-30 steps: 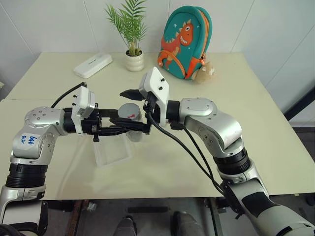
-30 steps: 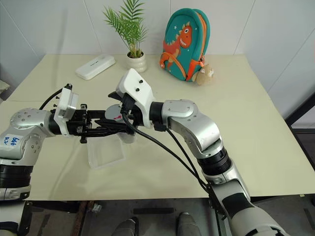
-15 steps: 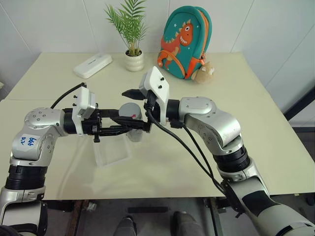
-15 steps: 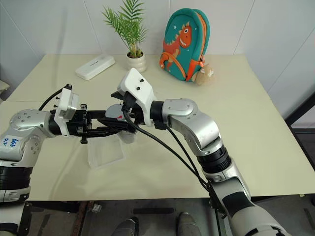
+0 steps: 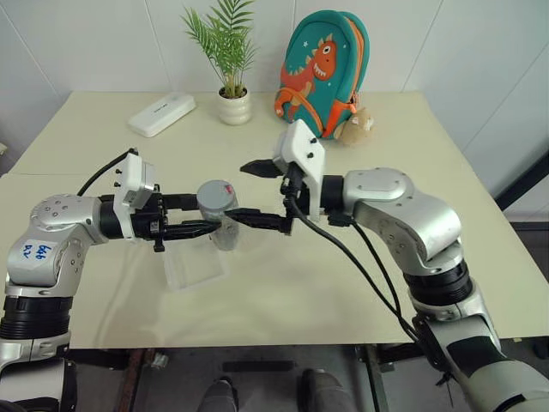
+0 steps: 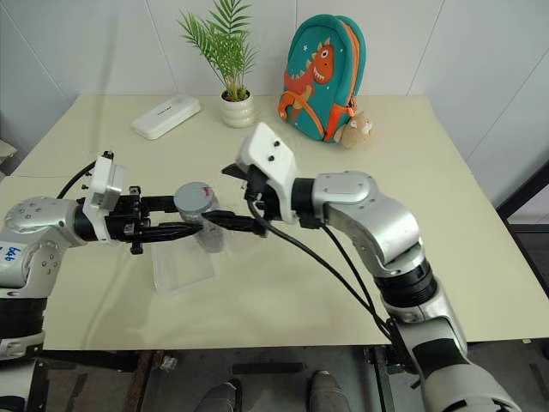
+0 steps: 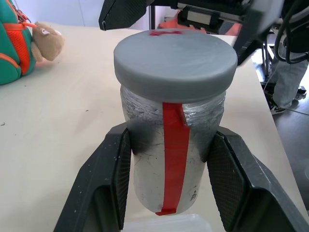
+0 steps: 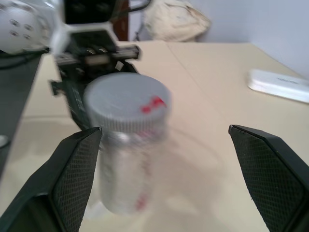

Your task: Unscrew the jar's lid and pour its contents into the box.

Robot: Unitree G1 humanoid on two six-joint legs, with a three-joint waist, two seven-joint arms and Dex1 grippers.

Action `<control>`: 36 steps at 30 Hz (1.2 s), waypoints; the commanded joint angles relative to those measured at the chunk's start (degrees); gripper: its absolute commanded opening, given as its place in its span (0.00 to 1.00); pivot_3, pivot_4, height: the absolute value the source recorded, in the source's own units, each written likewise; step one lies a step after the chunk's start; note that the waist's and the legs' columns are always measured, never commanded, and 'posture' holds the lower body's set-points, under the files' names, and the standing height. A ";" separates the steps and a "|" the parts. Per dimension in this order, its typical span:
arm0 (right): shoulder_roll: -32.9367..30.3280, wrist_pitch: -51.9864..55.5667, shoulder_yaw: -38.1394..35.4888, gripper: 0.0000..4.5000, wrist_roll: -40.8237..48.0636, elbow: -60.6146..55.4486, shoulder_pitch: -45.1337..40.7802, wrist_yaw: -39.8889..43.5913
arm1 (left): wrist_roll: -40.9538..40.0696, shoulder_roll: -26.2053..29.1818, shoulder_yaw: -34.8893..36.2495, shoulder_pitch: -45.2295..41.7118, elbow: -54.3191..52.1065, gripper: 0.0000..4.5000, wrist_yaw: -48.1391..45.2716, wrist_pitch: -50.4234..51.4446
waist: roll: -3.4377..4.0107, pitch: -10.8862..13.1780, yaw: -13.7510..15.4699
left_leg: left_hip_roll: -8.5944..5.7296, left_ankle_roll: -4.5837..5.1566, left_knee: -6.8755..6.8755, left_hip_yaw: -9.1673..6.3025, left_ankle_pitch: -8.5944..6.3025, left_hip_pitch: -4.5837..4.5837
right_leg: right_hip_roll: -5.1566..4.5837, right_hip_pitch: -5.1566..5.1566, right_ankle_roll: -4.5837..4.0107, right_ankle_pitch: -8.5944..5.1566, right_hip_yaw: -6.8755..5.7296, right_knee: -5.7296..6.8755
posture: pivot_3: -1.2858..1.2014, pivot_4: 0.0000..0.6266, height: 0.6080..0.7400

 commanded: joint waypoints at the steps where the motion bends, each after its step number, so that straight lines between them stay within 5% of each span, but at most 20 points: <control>1: -0.06 1.84 -3.45 0.98 3.85 -5.46 -0.84 -0.45 | -1.24 0.71 1.53 -0.05 -1.39 0.43 -0.53 -0.78 | 0.00 0.00 -0.10 | 0.00 0.00 0.00 0.00 0.00 0.00 | 0.00 0.00 -0.01 0.00 0.00 0.00 | 0.52 0.24 1.00; 15: 12.04 -0.57 2.38 0.98 -1.31 2.82 -3.83 -11.37 | -0.11 -1.16 -0.84 -3.48 2.65 0.43 -1.22 -1.55 | 0.00 0.00 -0.23 | 0.01 0.00 0.00 0.01 0.00 0.01 | 0.02 -0.04 -0.02 -0.01 0.01 0.08 | 0.52 0.24 1.00; 36: 15.67 0.63 3.01 0.98 -1.46 2.46 -3.04 -11.25 | 1.28 -1.39 -1.39 -3.34 3.41 0.43 -0.87 -3.65 | 0.01 0.00 -0.11 | 0.01 0.00 0.00 0.00 0.00 -0.06 | 0.02 -0.10 -0.02 -0.02 0.01 0.09 | 0.52 0.24 1.00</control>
